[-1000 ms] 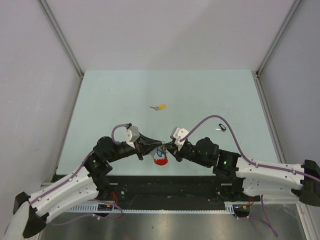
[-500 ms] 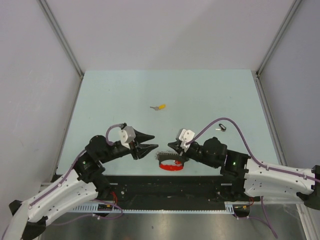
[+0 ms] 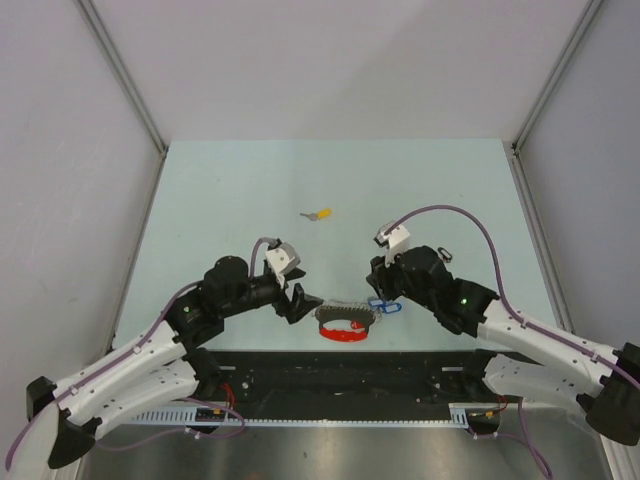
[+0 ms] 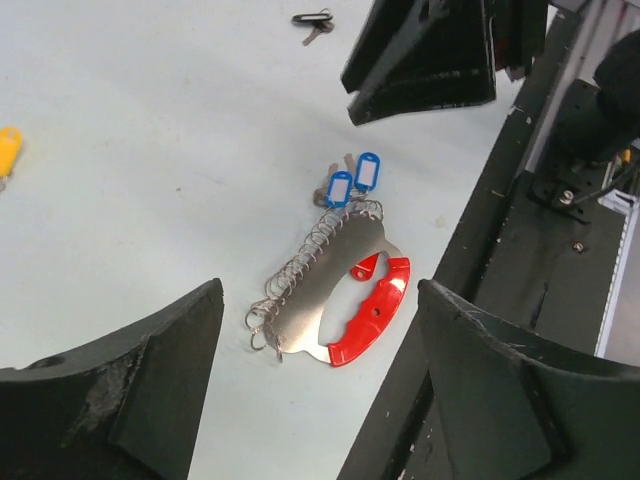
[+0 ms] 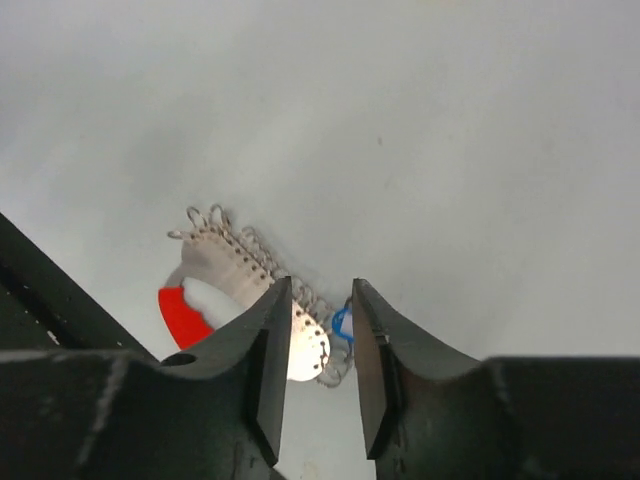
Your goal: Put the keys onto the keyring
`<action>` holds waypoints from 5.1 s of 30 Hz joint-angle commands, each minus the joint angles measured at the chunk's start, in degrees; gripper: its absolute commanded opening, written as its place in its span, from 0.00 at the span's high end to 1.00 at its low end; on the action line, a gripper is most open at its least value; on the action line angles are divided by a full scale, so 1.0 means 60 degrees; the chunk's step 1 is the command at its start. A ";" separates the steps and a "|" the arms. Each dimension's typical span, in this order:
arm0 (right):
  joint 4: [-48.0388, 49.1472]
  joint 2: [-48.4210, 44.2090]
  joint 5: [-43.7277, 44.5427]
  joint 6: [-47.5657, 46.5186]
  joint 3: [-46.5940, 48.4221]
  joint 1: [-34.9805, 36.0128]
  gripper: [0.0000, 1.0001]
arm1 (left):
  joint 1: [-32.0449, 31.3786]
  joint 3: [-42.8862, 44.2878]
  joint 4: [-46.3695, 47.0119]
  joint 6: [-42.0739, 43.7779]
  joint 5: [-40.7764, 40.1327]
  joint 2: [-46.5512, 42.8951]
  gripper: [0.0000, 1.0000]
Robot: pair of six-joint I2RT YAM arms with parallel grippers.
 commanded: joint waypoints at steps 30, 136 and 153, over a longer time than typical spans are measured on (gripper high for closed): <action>0.0678 0.5941 -0.2443 0.3529 0.1587 0.1792 0.36 | 0.1113 0.0559 -0.1526 -0.1466 -0.2702 -0.0218 0.00; -0.0467 0.4286 -0.1506 0.0668 0.1871 -0.3465 1.00 | 0.3589 0.0398 -0.1423 -0.1363 -0.0738 -0.0658 0.00; -0.1857 0.3027 -0.2005 0.1990 -0.0095 -0.4844 0.91 | 0.3589 0.0310 -0.1394 -0.1392 -0.0885 -0.0995 0.00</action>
